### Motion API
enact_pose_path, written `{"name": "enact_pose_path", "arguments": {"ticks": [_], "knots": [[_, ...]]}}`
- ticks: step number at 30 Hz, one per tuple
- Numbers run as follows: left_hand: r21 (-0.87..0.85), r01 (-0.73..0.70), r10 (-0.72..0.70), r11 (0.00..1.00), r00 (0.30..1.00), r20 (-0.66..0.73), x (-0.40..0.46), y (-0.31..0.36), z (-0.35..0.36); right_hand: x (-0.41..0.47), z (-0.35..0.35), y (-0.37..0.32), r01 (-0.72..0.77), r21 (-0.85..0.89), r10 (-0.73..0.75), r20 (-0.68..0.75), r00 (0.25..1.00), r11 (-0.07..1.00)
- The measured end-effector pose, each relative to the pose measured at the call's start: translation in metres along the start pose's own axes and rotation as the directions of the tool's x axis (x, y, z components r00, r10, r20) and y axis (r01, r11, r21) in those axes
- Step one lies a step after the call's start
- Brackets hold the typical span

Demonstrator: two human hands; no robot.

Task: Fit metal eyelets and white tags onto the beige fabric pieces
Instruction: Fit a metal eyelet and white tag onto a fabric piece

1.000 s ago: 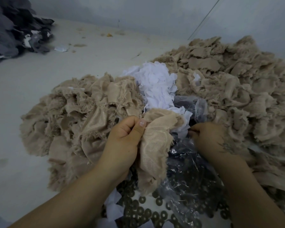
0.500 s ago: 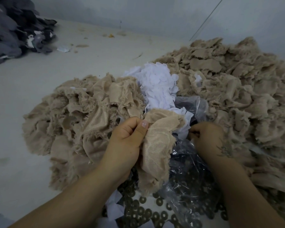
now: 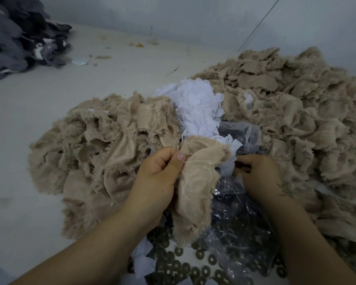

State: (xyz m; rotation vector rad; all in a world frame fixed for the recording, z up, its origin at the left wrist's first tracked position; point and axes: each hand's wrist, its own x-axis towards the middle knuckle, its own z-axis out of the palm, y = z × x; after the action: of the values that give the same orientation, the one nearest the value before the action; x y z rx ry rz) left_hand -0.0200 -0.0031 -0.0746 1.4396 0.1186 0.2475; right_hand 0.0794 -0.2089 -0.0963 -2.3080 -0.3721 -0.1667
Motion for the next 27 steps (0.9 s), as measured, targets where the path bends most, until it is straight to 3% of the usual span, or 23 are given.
{"name": "enact_pose_path", "arguments": {"ticks": [9, 13, 17, 19, 21, 23, 27], "knots": [[-0.002, 0.020, -0.021, 1.000, 1.000, -0.012, 0.000, 0.001, 0.001, -0.002, 0.000, -0.007, -0.032, -0.077, 0.030, -0.024, 0.999, 0.997], [-0.018, 0.022, -0.022, 1.000, 1.000, -0.001, -0.001, 0.002, 0.001, 0.001, -0.006, -0.013, -0.185, 0.009, 0.185, -0.054, 0.981, 0.983], [-0.034, 0.007, -0.007, 0.999, 1.000, 0.003, -0.002, 0.003, 0.001, -0.001, -0.035, -0.035, -0.171, -0.035, 0.161, -0.189, 0.969, 0.985], [-0.035, 0.000, 0.000, 0.999, 1.000, 0.001, -0.002, 0.003, 0.001, -0.009, -0.048, -0.052, -0.119, 0.139, 0.132, -0.087, 0.987, 0.983], [-0.040, 0.000, 0.000, 0.999, 1.000, 0.002, -0.003, 0.004, 0.002, -0.020, -0.047, -0.073, -0.150, 0.329, 0.102, 0.159, 0.982, 0.932], [-0.053, 0.005, -0.004, 0.999, 1.000, 0.007, -0.004, 0.005, 0.004, -0.028, -0.037, -0.085, -0.149, 0.379, 0.028, 0.305, 0.952, 0.913], [-0.005, -0.031, 0.032, 0.999, 0.999, 0.025, -0.006, 0.007, 0.006, -0.034, -0.021, -0.092, -0.127, 0.477, -0.033, 0.313, 0.949, 0.870]]}}
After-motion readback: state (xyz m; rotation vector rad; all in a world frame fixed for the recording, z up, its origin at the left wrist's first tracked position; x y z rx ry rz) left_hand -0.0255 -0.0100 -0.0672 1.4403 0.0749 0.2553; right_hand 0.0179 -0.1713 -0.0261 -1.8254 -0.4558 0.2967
